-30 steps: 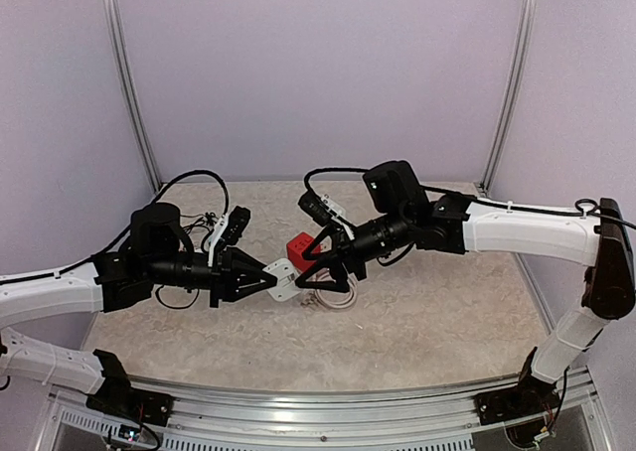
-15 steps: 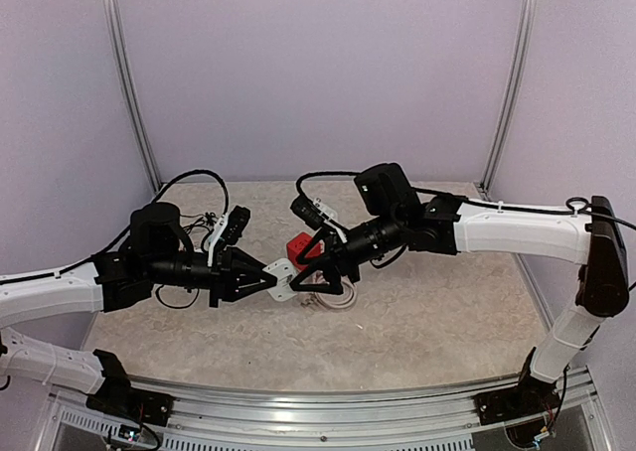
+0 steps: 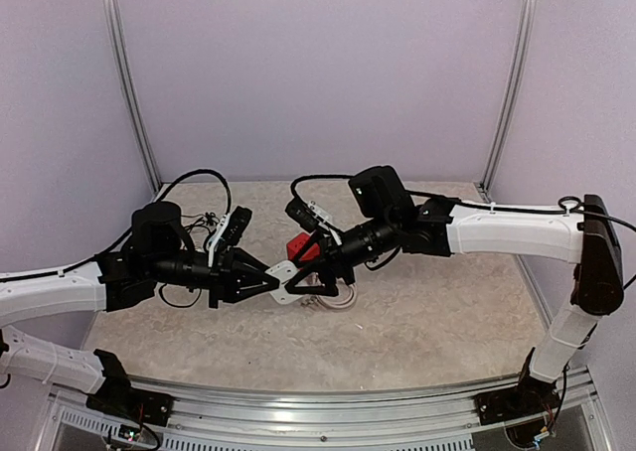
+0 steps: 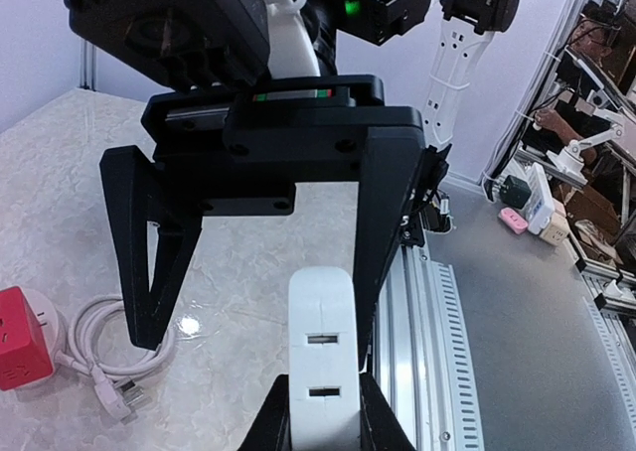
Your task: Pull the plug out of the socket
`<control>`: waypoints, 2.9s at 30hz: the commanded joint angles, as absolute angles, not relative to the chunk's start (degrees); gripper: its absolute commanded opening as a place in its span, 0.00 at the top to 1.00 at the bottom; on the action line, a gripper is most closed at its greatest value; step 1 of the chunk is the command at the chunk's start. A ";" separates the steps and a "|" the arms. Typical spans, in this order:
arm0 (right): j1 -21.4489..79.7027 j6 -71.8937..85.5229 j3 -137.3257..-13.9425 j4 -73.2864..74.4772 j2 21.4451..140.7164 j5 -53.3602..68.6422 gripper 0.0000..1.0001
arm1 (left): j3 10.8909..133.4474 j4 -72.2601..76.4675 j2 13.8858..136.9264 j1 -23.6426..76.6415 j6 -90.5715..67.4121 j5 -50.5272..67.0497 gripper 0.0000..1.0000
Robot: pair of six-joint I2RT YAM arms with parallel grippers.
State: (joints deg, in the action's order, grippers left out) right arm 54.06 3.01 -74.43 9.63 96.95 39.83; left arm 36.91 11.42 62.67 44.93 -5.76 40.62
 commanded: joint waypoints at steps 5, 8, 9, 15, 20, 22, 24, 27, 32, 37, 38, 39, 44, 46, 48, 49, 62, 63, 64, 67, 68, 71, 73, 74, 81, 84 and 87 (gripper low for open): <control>53.79 0.96 -72.79 8.77 97.62 43.93 0.17 | 37.97 14.17 61.40 45.26 -5.74 47.16 1.00; 53.79 1.39 -71.17 6.31 95.67 46.96 0.16 | 37.89 13.53 61.43 45.18 -5.56 46.34 1.00; 53.84 1.44 -70.94 5.89 95.38 47.79 0.15 | 37.95 13.34 61.48 45.18 -5.47 45.90 1.00; 53.86 2.98 -69.74 3.27 94.31 50.24 0.13 | 38.06 13.15 61.91 45.09 -5.49 45.65 1.00; 53.80 4.00 -70.31 1.71 94.93 50.74 0.13 | 38.35 13.05 62.35 45.09 -5.52 45.90 1.00; 53.84 4.35 -70.57 1.21 95.24 50.92 0.13 | 38.45 12.94 62.53 45.09 -5.47 45.97 1.00; 53.81 4.63 -71.04 1.23 95.79 49.96 0.13 | 38.64 12.65 62.56 45.17 -5.39 45.99 1.00; 53.86 4.72 -72.11 1.95 97.12 47.87 0.13 | 39.26 11.81 62.87 45.67 -4.78 46.04 1.00; 53.72 5.56 -72.68 1.27 98.61 47.39 0.13 | 39.79 11.34 63.52 46.02 -4.19 46.40 1.00; 53.34 6.23 -72.58 0.22 99.86 48.58 0.13 | 39.87 11.02 63.54 46.31 -3.74 46.46 1.00; 53.15 6.43 -72.45 0.18 100.04 48.83 0.13 | 39.78 11.33 63.50 46.32 -3.84 46.73 1.00; 53.03 6.60 -72.29 0.18 100.42 49.19 0.13 | 39.73 11.56 63.46 46.32 -3.94 46.91 1.00; 52.40 7.00 -71.90 -2.01 101.93 49.87 0.13 | 39.73 11.90 63.46 46.31 -4.03 47.66 1.00; 52.37 6.85 -71.92 -2.26 102.46 50.15 0.13 | 39.81 12.12 63.46 46.32 -4.29 47.99 1.00; 52.32 7.12 -72.02 -2.66 102.81 50.91 0.14 | 39.81 12.14 63.58 46.32 -4.31 48.04 1.00; 52.31 7.32 -71.94 -3.04 102.79 51.42 0.14 | 39.81 11.94 63.66 46.25 -4.24 47.67 1.00; 52.30 9.15 -70.40 -5.83 98.16 53.99 0.11 | 38.24 10.11 64.24 43.67 -3.02 45.82 1.00; 52.34 9.75 -70.40 -6.60 98.34 54.33 0.11 | 38.23 10.17 64.40 43.72 -3.07 45.86 1.00; 52.30 10.18 -70.52 -7.15 98.58 54.58 0.11 | 38.23 10.19 64.56 43.76 -3.10 45.81 1.00; 52.15 10.45 -70.86 -7.47 99.94 54.46 0.11 | 38.10 10.47 65.03 43.99 -3.22 46.17 1.00; 52.10 10.38 -70.92 -7.26 100.42 54.19 0.11 | 38.06 10.68 64.97 44.07 -3.41 46.28 1.00; 51.70 10.32 -70.92 -6.85 101.66 53.25 0.12 | 38.06 10.89 64.15 44.34 -3.78 46.34 1.00; 51.75 9.68 -70.94 -6.07 102.11 52.37 0.13 | 37.90 11.25 63.54 44.37 -4.07 46.48 1.00; 51.72 9.43 -70.94 -5.68 102.26 51.89 0.13 | 37.81 11.47 63.26 44.38 -4.27 46.56 1.00; 51.63 7.90 -72.38 -1.86 102.91 46.12 0.14 | 37.60 12.83 63.44 44.19 -5.20 46.49 1.00; 51.67 9.14 -72.47 -2.56 101.77 46.78 0.11 | 36.74 14.00 64.72 42.38 -8.01 42.43 1.00; 51.63 9.63 -71.79 -3.58 98.19 44.48 0.06 | 35.91 14.52 67.30 37.63 -12.95 36.86 1.00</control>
State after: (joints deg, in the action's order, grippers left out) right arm 52.10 9.13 -71.61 -4.27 101.25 48.88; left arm 37.39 11.29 64.88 42.30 -7.29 43.03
